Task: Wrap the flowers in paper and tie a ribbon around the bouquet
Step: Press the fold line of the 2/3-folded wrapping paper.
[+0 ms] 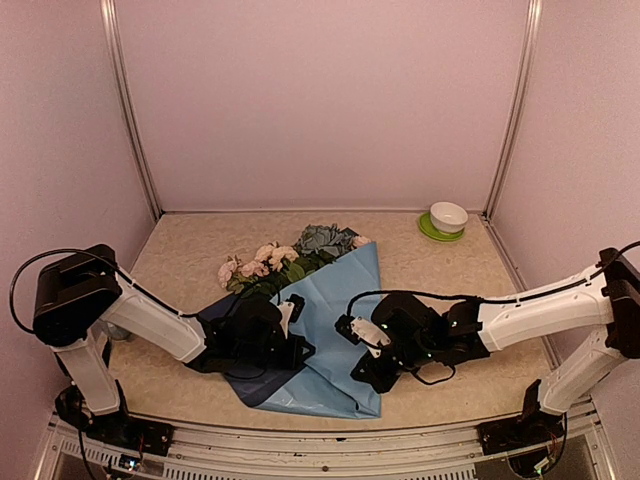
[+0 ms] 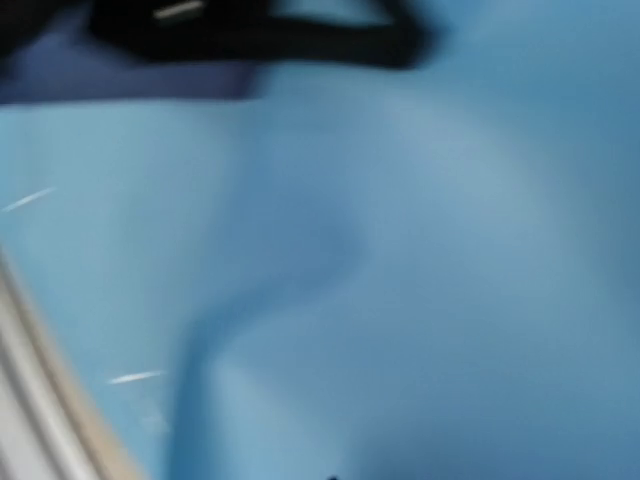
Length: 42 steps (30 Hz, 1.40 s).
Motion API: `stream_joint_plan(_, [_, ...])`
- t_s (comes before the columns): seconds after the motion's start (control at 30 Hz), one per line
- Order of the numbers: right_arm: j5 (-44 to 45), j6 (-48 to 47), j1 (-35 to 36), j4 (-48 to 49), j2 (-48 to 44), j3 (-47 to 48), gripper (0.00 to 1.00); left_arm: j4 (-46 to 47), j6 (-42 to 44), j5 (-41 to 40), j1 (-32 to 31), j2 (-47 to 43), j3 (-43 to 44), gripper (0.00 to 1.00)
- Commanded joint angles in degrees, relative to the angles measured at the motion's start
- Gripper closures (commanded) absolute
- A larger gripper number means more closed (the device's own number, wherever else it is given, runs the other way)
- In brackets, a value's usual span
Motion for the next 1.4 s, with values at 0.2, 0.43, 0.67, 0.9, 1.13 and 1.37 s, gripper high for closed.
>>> stream_joint_plan(0.2, [-16.11,-1.38,5.38,8.31,6.75,-3.34,1.00,-2.75,1.56,-1.11,-0.05,-0.32,1.59,1.00])
stream_joint_plan(0.43, [-14.44,-1.15,6.55,6.96,12.01,-4.03,1.00,-4.00,2.18,-2.83,1.00,-1.59,2.16,1.00])
stream_joint_plan(0.67, [-10.46,-0.04,6.42,5.80,13.33,-3.36,1.00,-4.73,3.00,-2.13,1.37,-2.20,2.78,1.00])
stream_joint_plan(0.9, [-13.70,-2.57,6.33,4.61,10.82,1.23,0.99,-5.09,3.01,-2.89,1.20,-1.76,2.39,1.00])
stream_joint_plan(1.13, [-18.69,-2.96,3.39,8.77,2.81,2.72,0.95,-4.83,3.31,-3.27,1.20,-1.37,2.26,1.00])
stream_joint_plan(1.37, [-11.70,-1.64,0.01,7.71,10.30,5.21,0.94,-4.05,3.39,-3.13,1.28,-0.72,2.28,1.00])
